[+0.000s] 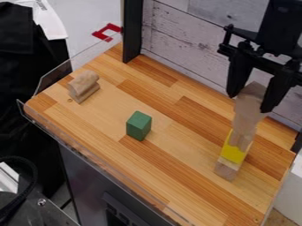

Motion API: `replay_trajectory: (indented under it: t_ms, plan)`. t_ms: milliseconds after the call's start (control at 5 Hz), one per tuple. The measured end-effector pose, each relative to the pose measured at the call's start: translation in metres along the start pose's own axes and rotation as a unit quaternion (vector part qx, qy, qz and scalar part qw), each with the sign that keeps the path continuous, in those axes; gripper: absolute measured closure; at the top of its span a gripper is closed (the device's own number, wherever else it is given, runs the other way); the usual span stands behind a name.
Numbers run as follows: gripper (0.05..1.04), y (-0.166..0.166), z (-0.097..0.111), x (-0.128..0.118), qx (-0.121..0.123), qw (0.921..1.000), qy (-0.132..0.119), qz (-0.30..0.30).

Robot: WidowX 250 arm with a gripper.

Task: Move the cube to the top of the tower

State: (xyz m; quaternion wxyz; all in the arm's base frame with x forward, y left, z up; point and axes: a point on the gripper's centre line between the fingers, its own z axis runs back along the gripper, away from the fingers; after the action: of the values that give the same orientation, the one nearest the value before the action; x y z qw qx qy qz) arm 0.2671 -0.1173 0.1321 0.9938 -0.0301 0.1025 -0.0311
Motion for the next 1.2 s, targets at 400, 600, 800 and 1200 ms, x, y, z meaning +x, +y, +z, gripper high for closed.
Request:
replay_trajectory:
  t_ms: [400,600,800,1200]
  plan:
    - [0.521,0.0,0.0,0.003,-0.003,0.9999,-0.01,-0.002]
    - [0.522,0.001,0.0,0.006,-0.005,0.9998,-0.017,-0.002]
    - [0.521,0.002,-0.005,0.01,-0.003,0.9999,-0.015,0.001]
    - [0.522,0.011,-0.005,0.016,-0.008,0.9997,-0.016,0.016]
